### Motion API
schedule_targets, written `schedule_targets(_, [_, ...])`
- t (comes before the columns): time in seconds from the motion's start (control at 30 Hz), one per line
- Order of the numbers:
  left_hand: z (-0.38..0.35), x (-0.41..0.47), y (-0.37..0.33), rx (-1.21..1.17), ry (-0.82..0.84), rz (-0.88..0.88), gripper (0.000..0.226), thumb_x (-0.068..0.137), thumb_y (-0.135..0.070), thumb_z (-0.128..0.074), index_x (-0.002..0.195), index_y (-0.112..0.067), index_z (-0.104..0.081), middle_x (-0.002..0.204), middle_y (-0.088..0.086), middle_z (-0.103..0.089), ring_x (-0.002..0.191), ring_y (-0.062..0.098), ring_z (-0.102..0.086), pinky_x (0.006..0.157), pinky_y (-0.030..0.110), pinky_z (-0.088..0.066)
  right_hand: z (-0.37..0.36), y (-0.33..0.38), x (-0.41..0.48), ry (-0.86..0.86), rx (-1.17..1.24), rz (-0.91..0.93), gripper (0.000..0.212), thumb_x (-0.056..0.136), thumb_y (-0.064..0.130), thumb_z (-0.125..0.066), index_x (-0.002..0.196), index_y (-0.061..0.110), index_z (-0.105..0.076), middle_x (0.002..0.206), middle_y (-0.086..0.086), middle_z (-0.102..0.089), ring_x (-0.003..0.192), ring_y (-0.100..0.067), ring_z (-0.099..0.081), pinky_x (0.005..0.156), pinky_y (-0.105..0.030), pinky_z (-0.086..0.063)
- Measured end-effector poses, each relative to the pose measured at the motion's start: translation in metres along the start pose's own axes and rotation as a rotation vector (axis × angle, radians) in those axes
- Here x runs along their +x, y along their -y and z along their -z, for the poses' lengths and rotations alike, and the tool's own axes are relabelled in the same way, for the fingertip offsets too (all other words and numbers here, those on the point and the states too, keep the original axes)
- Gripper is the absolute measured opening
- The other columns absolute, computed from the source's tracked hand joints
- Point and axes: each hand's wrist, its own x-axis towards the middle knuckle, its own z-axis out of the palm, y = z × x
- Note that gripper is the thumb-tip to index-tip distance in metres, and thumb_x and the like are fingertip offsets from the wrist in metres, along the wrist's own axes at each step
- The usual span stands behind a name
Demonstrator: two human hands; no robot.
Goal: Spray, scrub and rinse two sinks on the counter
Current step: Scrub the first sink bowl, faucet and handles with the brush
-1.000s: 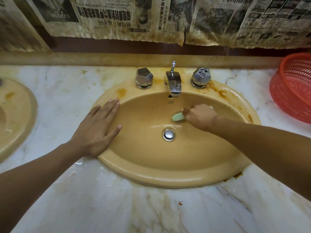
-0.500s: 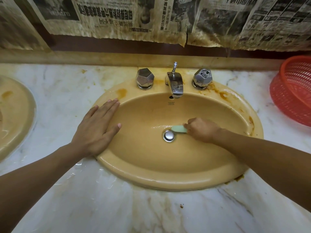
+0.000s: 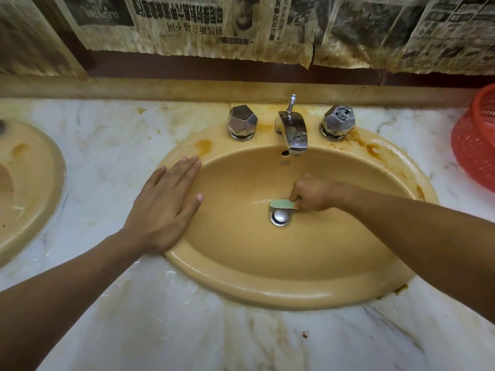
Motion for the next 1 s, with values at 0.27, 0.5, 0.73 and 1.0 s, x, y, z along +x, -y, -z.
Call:
schedule_targets(0.27, [-0.001,0.001,0.001,0.018,-0.003,-0.003,0.067,0.104,-0.053,-0.021,0.165,-0.024,-0.015,0.171,-0.012,-0.012,0.157,0.001,-0.002,0.128,0.037,-0.006,-0.016,-0.013,-0.029,0.031,0.134,-0.066,0.024,0.096,0.028,-0.064,0.109,0.016,-0.079,0.108,0.000,-0.076,0.101,-0.021,-0.063,0.080,-0.028,-0.048])
schedule_targets(0.5, [-0.001,0.001,0.001,0.039,0.019,-0.016,0.070,0.103,-0.055,-0.019,0.165,-0.024,-0.013,0.172,-0.011,-0.010,0.157,0.003,-0.001,0.128,0.036,-0.005,-0.024,-0.010,-0.030,0.042,0.238,-0.138,0.021,0.087,0.028,-0.063,0.084,0.013,-0.078,0.074,-0.005,-0.071,0.070,-0.027,-0.068,0.066,-0.036,-0.059])
schedule_targets(0.73, [-0.002,0.001,0.002,0.038,0.010,-0.009,0.071,0.102,-0.056,-0.020,0.165,-0.025,-0.013,0.172,-0.011,-0.011,0.157,0.003,-0.003,0.128,0.037,-0.006,-0.047,0.005,-0.067,-0.023,0.023,0.044,0.019,0.094,0.026,-0.056,0.089,0.014,-0.069,0.084,-0.007,-0.063,0.082,-0.026,-0.055,0.075,-0.042,-0.050])
schedule_targets(1.0, [-0.002,0.000,0.002,0.041,0.019,-0.017,0.071,0.102,-0.056,-0.019,0.165,-0.025,-0.012,0.172,-0.011,-0.010,0.157,0.003,-0.002,0.128,0.039,-0.007,-0.051,0.041,-0.055,-0.132,-0.346,0.089,0.026,0.097,0.002,-0.043,0.119,0.006,-0.057,0.114,-0.012,-0.060,0.081,-0.032,-0.057,0.062,-0.037,-0.032])
